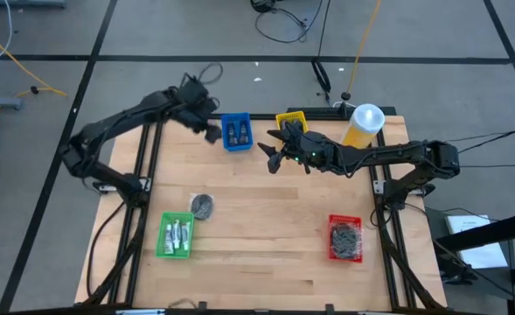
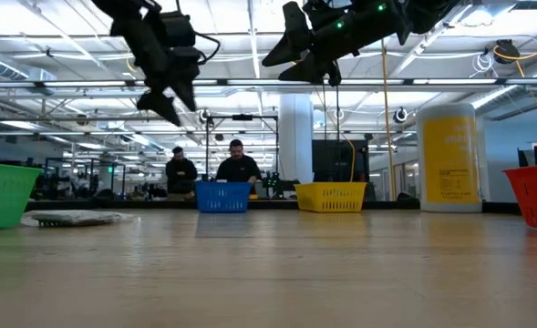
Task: Pick & Place Travel size toiletries
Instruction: Put the black hairbrush into the red bin
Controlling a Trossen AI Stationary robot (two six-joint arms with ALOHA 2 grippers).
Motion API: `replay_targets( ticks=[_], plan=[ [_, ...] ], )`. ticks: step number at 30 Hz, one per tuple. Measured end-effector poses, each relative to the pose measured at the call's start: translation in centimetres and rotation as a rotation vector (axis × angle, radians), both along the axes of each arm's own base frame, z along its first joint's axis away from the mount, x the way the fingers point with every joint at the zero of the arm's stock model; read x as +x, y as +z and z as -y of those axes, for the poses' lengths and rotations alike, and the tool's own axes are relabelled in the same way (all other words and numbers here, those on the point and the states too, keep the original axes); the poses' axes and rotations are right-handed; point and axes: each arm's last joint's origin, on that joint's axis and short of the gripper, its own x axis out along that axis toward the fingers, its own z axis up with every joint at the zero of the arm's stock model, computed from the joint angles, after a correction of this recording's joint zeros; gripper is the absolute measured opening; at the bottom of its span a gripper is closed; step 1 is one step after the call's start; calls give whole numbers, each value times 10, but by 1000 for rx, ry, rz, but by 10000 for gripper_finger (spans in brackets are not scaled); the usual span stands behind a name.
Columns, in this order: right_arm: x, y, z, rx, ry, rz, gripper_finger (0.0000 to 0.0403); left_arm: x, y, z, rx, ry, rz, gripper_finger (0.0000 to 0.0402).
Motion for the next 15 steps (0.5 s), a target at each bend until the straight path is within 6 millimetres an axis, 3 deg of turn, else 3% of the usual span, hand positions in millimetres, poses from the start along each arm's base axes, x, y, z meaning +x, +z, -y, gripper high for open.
replay_targets(
  ticks=[6, 11, 15],
  plan=[
    [0, -1, 0, -2, 2, -12, 254, 8, -8, 57, -24, -52, -294, 282],
    [1, -1, -2, 14, 57, -10, 254, 22, -26, 100, -83, -165, -329, 282],
    [1, -2, -4, 29, 136, -12, 254, 23, -45, 122, -121, -196, -370, 282]
  ],
)
